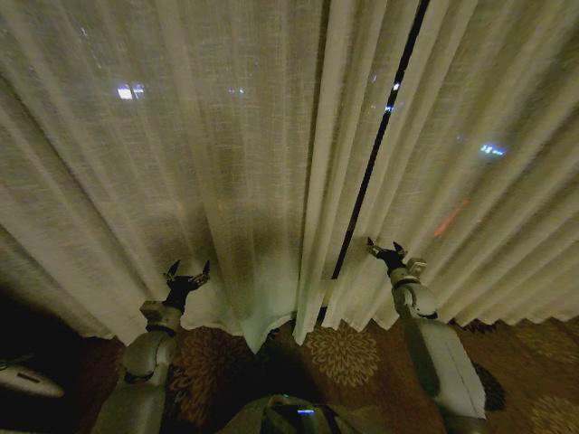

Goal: Open the curtains by pulling them apart, changing their state from closed to fully open.

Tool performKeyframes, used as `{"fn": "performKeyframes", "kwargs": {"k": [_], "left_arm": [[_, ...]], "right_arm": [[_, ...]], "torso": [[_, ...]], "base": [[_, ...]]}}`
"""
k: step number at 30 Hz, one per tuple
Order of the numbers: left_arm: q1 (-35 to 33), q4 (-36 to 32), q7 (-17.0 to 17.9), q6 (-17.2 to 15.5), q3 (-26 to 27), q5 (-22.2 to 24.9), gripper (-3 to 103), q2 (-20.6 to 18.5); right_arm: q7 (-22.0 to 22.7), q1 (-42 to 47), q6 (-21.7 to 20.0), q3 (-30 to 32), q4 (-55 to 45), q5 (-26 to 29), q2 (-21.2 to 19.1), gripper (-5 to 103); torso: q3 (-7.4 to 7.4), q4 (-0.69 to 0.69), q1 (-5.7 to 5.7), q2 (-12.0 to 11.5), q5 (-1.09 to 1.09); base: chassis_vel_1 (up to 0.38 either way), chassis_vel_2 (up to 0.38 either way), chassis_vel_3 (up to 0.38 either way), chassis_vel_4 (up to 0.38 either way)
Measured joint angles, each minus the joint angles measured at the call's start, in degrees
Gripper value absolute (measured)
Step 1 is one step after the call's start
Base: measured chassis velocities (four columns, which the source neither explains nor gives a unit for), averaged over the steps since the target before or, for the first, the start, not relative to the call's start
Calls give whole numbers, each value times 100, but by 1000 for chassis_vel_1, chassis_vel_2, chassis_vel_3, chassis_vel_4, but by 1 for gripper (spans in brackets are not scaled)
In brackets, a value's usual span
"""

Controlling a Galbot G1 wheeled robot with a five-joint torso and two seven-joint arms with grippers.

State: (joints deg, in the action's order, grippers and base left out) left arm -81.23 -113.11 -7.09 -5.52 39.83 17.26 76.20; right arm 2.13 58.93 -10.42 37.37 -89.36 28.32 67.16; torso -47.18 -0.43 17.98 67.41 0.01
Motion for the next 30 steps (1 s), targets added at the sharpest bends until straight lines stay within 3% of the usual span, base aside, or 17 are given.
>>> {"fn": "performKeyframes", "kwargs": {"k": [3, 5, 9, 11, 15, 17, 20, 23, 26, 30], "left_arm": [[0, 18, 0, -1, -6, -1, 100, 6], [-2, 22, 0, -1, -8, -1, 100, 7], [1, 29, 0, 0, -9, -1, 100, 10], [2, 28, 0, 0, -9, -1, 100, 10], [5, 18, 0, 0, -1, -2, 100, 2], [6, 20, 0, 0, 2, -1, 100, -3], [13, 47, 0, 9, 5, 0, 100, -10], [15, 55, 0, 14, 3, 0, 100, -10], [18, 68, -1, 18, -4, 2, 100, -11], [27, 79, -1, 21, -6, 12, 100, -14]], "right_arm": [[-13, -64, 0, -12, 85, 0, 14, 88], [-15, -70, 0, -18, 97, 0, 19, 88], [-20, -106, 2, -22, 123, -1, 24, 65], [-22, -114, 2, -21, 129, -1, 24, 65], [-32, -113, 10, -13, 136, -1, 24, 43], [-35, -102, 11, -13, 135, -1, 24, 43], [-41, -77, 14, -13, 114, -6, 30, 28], [-44, -67, 15, -13, 102, -7, 31, 23], [-53, -22, 18, -16, 49, -8, 30, 6], [-71, 36, 22, -16, 0, -9, 24, 1]], "torso": [[0, 0, 0, 0, 0], [0, 0, 0, 0, 0], [0, 0, 0, 0, -1], [0, 0, 0, 1, -1], [0, 0, 0, 1, -1], [0, 0, 0, 1, 0], [0, 0, 0, 1, -1], [0, 0, 0, 1, -1], [0, 0, 0, 1, 0], [0, 0, 0, 1, -1]], "base": [[0, 0, 0, 0], [0, 0, 0, 0], [0, 0, 0, 0], [0, 0, 0, 0], [0, 0, 0, 0], [0, 0, 0, 0], [0, 0, 0, 0], [0, 0, 0, 0], [0, 0, 0, 0], [0, 0, 0, 0]]}}
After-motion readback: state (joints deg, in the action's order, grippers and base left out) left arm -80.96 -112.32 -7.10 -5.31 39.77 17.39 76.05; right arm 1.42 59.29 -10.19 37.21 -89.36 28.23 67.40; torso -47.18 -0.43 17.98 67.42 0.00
